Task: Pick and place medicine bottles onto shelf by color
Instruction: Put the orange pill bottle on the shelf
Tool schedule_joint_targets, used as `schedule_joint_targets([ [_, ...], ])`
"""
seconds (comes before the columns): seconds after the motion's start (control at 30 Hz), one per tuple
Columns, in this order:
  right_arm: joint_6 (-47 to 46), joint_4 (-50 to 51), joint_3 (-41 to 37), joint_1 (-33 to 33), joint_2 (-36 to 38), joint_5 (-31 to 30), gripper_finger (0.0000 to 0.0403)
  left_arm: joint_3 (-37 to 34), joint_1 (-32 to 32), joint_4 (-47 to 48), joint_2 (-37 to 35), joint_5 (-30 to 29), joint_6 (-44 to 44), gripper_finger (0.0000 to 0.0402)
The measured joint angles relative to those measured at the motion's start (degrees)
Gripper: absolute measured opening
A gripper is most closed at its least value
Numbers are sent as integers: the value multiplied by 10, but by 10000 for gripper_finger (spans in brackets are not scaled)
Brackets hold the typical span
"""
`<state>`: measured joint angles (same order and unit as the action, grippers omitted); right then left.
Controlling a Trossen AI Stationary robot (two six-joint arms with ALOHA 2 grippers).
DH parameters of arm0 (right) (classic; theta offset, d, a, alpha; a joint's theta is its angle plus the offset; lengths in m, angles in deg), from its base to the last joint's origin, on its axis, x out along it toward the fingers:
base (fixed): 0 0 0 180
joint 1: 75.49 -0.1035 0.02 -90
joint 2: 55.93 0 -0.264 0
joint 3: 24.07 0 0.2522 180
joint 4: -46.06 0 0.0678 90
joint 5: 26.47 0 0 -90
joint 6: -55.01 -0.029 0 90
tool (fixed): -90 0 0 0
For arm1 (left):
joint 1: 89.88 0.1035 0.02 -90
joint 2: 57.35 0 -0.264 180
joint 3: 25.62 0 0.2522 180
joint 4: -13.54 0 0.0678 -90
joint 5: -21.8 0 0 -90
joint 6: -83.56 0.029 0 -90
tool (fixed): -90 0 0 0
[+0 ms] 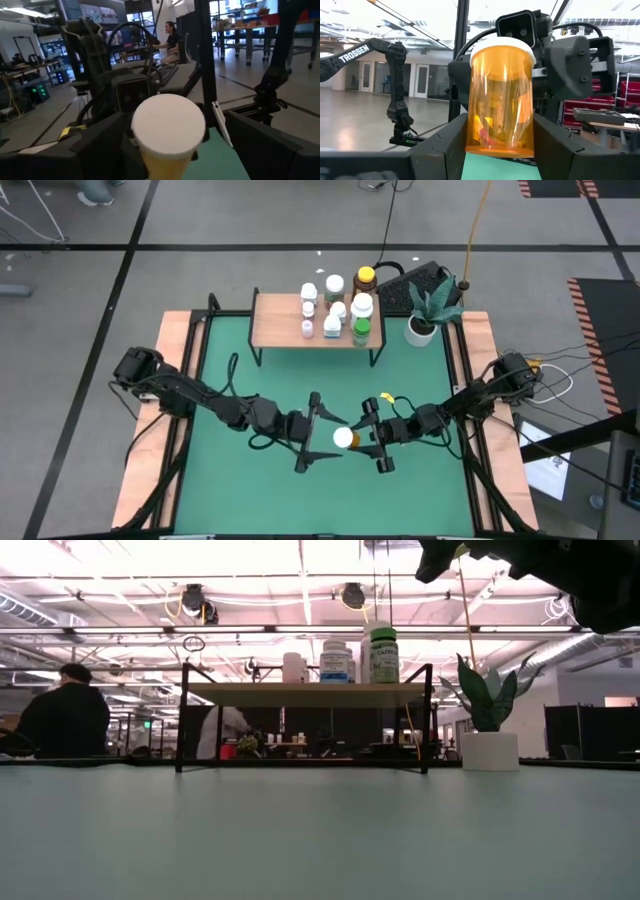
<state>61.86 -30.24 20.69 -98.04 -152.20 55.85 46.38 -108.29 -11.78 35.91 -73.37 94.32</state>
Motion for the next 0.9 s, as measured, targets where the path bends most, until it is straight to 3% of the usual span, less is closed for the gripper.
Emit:
schedule_joint_targets([
  [0.37, 0, 0, 0, 0, 0, 2, 180, 0, 11, 4, 0, -5, -21, 343],
  [0.7, 0, 0, 0, 1, 0, -1, 180, 0, 15, -1, 0, 1, -24, 228],
  [0.9, 0, 0, 0, 2, 0, 0, 182, 0, 15, -1, 0, 1, -25, 220],
])
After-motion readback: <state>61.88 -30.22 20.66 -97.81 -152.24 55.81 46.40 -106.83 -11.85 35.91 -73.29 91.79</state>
